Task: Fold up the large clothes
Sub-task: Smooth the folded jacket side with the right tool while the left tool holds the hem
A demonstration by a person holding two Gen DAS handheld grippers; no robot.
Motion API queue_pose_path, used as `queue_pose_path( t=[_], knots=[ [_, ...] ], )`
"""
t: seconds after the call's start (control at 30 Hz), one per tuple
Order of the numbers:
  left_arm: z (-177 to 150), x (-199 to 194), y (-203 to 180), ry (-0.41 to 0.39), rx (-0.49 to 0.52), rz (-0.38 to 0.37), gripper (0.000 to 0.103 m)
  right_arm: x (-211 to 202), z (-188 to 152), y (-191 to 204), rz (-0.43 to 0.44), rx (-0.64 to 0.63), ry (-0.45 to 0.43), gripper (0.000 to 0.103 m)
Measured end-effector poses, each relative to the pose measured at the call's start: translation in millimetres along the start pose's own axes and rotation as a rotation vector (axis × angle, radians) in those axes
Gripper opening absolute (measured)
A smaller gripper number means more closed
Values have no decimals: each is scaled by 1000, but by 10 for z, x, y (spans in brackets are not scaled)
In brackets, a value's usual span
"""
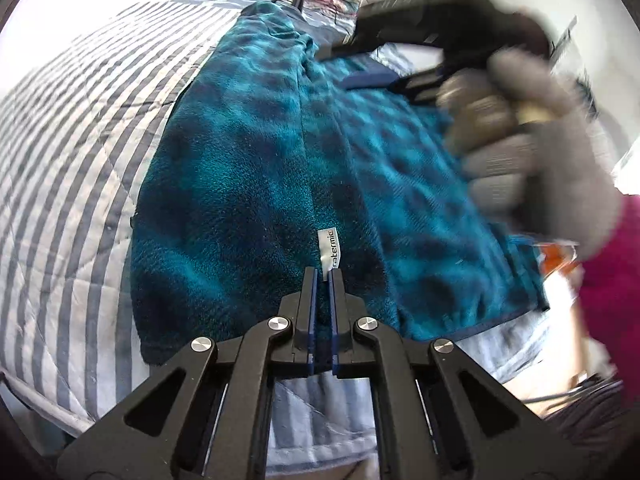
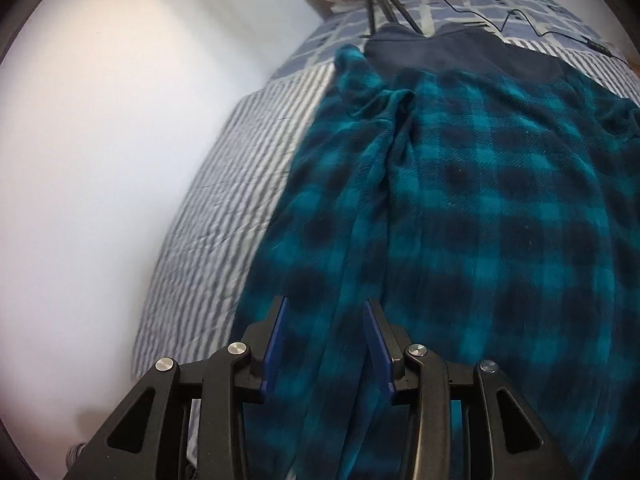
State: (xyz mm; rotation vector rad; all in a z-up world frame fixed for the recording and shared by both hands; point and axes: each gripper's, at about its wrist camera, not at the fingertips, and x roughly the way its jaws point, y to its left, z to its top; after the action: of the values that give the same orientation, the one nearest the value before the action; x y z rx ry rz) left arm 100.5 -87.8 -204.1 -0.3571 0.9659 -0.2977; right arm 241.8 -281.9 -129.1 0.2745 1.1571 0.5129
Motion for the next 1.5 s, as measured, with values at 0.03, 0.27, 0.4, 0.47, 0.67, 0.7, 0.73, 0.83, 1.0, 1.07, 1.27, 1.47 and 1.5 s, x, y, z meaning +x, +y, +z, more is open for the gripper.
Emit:
queue_pose_path(
  t=[0.03,0.27,0.4,0.47,0.67,0.7,0.73,0.83,1.0,1.07,1.27,1.47,1.5],
  knots=[
    [13,-44,2,-7,-11,-10,2,51,43,-13,-5,-3,1,41],
    [82,-197,-131,-45,12,-51,2,347,321,-82,-27,0,-27,41],
    [78,-194,-269,-53,71,-44,2,512,398,-184,-31,33,-7,30],
    [71,-188,-332,-51,93,-50,2,537,412,-213,-2,37,0,16],
    [38,-177,-400,-50,152,-54,1,249,447,-299,124,83,-69,4],
    [25,-106,-392,-28,156,-50,1,208,444,-335,124,86,-80,4],
    [-2,-4,-374,6,156,-51,1,214,430,-357,106,83,-77,4],
    [-91,144,-319,40,154,-28,1,365,315,-396,3,49,-39,4],
    [-115,0,-279,62,162,-61,13,281,248,-203,-138,-61,-39,24],
    [-107,-176,-256,41,155,-101,20,93,203,-39,-185,-136,-85,26],
    [34,-566,-70,-92,144,-18,20,-199,-193,347,-42,-263,-90,26],
    [158,-210,361,-33,65,137,20,-15,-722,250,-119,-327,16,26],
    [97,-88,418,14,70,158,20,-9,-787,237,-132,-331,29,26]
  ],
)
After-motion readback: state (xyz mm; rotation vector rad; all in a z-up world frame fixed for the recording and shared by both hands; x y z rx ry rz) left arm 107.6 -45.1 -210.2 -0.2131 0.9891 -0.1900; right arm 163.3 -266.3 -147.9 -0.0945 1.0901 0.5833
